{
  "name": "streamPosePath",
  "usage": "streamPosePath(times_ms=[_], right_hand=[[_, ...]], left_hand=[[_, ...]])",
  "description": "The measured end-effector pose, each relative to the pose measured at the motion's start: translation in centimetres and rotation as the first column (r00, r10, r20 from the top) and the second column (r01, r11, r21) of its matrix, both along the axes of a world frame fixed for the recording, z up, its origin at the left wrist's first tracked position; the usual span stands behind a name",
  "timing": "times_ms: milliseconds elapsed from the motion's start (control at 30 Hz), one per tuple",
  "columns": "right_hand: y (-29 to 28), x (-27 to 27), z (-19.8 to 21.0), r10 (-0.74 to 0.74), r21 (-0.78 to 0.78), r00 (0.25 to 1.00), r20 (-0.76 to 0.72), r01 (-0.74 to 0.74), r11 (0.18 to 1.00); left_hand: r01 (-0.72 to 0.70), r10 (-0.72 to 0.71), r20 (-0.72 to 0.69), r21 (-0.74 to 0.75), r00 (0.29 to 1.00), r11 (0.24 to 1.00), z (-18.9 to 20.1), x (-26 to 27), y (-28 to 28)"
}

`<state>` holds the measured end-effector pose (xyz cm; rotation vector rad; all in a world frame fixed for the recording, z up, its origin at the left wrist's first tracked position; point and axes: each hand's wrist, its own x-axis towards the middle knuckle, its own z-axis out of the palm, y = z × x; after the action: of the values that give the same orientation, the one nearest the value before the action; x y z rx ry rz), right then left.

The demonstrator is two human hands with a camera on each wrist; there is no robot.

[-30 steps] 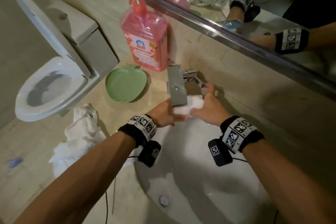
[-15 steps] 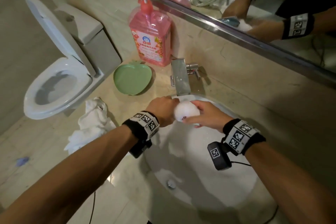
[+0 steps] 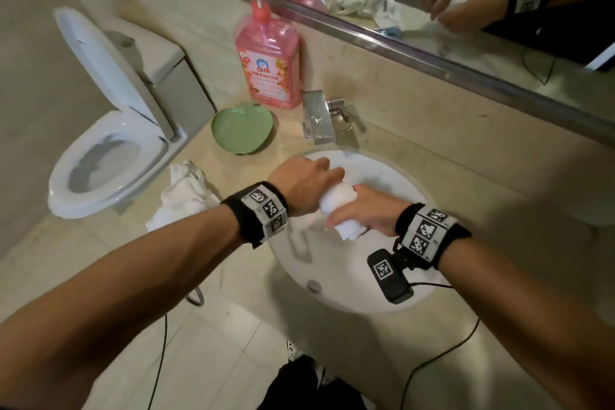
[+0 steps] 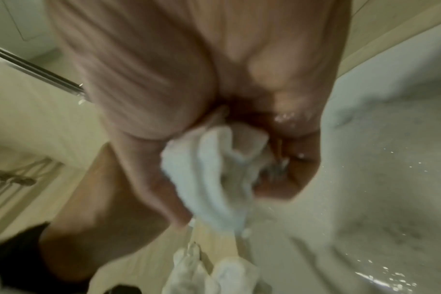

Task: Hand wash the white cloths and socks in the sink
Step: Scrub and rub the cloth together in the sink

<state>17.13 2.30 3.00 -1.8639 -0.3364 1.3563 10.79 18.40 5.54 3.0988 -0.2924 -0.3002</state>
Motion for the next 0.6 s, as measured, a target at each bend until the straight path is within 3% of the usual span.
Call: streamPosePath(times_ms=[100, 167, 300, 367, 433, 500, 533, 567, 600], right_hand=[[-0.7, -1.4, -0.7, 0.010, -0.098, 0.974, 0.228, 0.013, 0.995], [-1.4, -1.9, -1.4, 0.174, -0.206, 0.901, 0.397, -0.097, 0.974], [-2.5, -2.3, -3.7, 0.529, -0.465, 0.578, 0.621, -0.273, 0.843], [-2.9, -2.7, -4.9, 0.613, -0.522, 0.437, 0.659, -0.322, 0.790], [-3.4, -3.2, -5.5, 0.637, -0.550, 0.344, 0.690, -0.323, 0.770], [-3.8, -3.5, -5.9, 0.634, -0.555, 0.311, 0.708, -0.310, 0.772], [-4.1, -3.6, -6.0, 0.637, -0.561, 0.312, 0.705, -0.305, 0.770], [-4.3, -3.6, -5.9, 0.638, -0.570, 0.334, 0.694, -0.287, 0.770], [-4.5, -3.6, -6.0, 0.615, -0.555, 0.369, 0.696, -0.266, 0.788]], left_hand=[[-0.081, 0.087, -0.086, 0.078, 0.992, 0.994, -0.6, -0.4, -2.0], [-0.088, 0.098, -0.120, 0.089, 0.988, 0.992, -1.9, -0.7, -2.9], [-0.154, 0.187, -0.261, 0.142, 0.947, 0.978, -4.2, -0.7, -5.8], [-0.237, 0.314, -0.367, 0.240, 0.876, 0.941, -5.1, -0.7, -7.0], [-0.292, 0.329, -0.396, 0.153, 0.857, 0.944, -6.4, -1.1, -7.5], [-0.345, 0.342, -0.441, 0.077, 0.830, 0.935, -7.5, -1.3, -7.9], [-0.356, 0.379, -0.462, 0.140, 0.802, 0.924, -7.5, -1.5, -8.2], [-0.364, 0.409, -0.477, 0.190, 0.778, 0.912, -7.4, -1.7, -8.3], [-0.348, 0.371, -0.499, 0.144, 0.783, 0.926, -7.6, -1.6, -8.3]])
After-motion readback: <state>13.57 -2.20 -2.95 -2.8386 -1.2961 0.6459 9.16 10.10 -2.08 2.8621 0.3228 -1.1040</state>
